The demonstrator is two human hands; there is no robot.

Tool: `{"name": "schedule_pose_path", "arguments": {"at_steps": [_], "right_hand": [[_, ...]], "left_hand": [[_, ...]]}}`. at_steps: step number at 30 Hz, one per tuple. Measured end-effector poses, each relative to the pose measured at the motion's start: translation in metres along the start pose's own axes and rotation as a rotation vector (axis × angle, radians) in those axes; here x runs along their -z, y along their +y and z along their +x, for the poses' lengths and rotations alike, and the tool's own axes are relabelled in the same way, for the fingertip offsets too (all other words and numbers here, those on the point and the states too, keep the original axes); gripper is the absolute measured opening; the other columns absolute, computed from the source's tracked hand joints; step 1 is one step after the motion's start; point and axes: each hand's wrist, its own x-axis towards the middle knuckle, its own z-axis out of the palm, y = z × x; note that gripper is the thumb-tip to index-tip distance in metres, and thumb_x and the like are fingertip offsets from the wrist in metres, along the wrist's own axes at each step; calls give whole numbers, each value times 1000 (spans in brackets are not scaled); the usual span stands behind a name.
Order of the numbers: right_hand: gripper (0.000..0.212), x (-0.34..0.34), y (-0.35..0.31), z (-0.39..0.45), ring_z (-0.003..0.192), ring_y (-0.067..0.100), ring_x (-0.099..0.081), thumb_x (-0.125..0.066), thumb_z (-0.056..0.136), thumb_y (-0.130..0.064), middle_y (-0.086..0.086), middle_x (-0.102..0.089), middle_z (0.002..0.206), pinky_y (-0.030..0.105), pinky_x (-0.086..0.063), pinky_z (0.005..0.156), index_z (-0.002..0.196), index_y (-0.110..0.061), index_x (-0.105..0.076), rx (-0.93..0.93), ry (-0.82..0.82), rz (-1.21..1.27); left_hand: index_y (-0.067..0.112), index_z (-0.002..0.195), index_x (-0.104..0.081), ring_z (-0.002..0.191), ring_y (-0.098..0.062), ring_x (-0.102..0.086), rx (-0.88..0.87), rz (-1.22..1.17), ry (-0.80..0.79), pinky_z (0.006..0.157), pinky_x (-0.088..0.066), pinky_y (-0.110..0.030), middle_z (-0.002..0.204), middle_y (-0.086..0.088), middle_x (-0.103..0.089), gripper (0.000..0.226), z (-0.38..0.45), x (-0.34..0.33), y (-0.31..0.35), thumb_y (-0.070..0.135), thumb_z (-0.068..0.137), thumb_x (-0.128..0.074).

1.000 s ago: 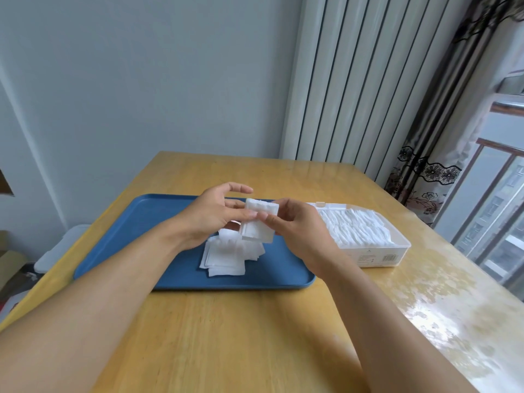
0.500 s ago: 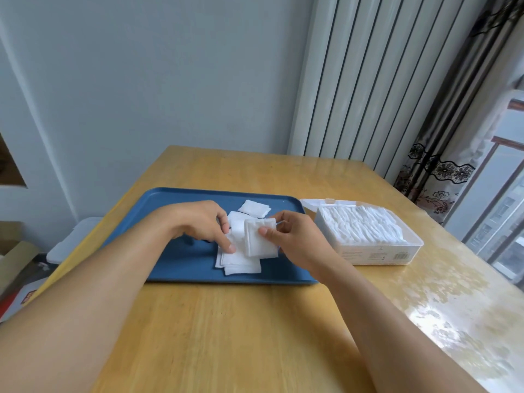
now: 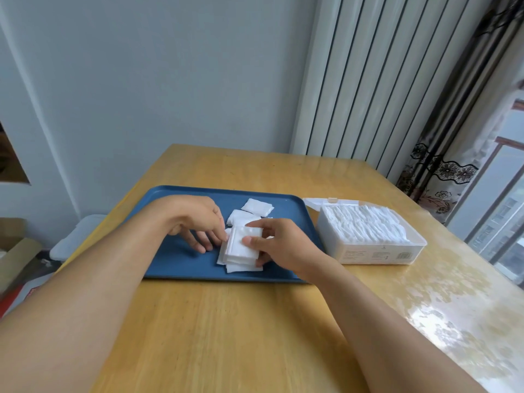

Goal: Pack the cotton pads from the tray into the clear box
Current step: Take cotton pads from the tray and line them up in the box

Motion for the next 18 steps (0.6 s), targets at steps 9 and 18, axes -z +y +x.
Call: {"name": "schedule_pose_path", "arguments": {"at_steps": [9, 18], "right_hand": [[22, 6, -10, -8, 65, 9, -50, -79, 86, -31, -8, -58, 73, 27, -40, 66, 97, -14, -70, 50, -44, -301], [13, 30, -14, -17, 73, 9, -65, -74, 92, -15, -1, -73, 83, 23, -49, 60, 104, -12, -71, 220, 123, 177]], "left_hand": [[7, 102, -71, 77, -22, -71, -9, 47, -114, 65, -59, -30, 98, -16, -74, 36, -6, 8, -4, 6, 72, -91], [8, 129, -68, 116, -24, -70, -397, -294, -299, 101, -54, -36, 124, -9, -73, 32, -23, 11, 14, 22, 102, -59]]}}
